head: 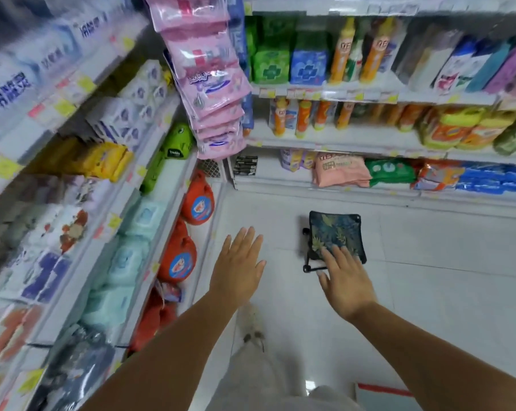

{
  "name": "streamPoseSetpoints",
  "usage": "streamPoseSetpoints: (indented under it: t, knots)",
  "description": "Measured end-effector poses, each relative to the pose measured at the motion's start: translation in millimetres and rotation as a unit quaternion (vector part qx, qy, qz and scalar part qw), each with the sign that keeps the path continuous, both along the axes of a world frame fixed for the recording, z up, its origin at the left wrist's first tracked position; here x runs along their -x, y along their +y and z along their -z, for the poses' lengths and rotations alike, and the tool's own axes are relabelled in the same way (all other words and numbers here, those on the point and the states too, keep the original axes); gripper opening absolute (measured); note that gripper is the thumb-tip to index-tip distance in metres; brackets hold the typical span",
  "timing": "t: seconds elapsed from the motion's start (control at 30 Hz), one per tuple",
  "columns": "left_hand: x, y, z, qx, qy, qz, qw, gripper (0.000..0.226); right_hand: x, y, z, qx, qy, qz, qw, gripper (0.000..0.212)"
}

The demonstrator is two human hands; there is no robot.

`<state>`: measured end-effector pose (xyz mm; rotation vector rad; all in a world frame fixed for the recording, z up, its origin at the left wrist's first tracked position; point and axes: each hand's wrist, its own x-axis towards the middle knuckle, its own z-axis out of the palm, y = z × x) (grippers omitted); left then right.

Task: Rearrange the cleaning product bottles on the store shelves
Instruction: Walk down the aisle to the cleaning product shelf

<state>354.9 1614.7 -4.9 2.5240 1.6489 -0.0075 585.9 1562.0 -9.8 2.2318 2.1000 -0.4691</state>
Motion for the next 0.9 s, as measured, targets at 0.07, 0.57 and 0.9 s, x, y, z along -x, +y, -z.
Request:
streamPoseSetpoints:
  t: [0.07, 0.57, 0.9]
  knots:
    - [-8.7, 51.7, 6.4, 0.007, -0.007, 0.021, 1.0, 0.055, -6.8, 44.2, 3.5, 0.0, 0.003, 0.027, 1.0, 0.057]
    - [-107.1, 370.6, -8.0, -0.004, 0.007, 0.105, 0.994, 0.057, -77.6, 329.0, -7.5, -0.011, 0.01, 0.1, 0.995, 0.082]
    - [-173.1, 523.5, -18.0, -0.036, -0.027, 0.142, 0.989, 0.066, -136.5, 481.9, -22.2, -0.007, 0.008, 0.164, 0.986, 0.056]
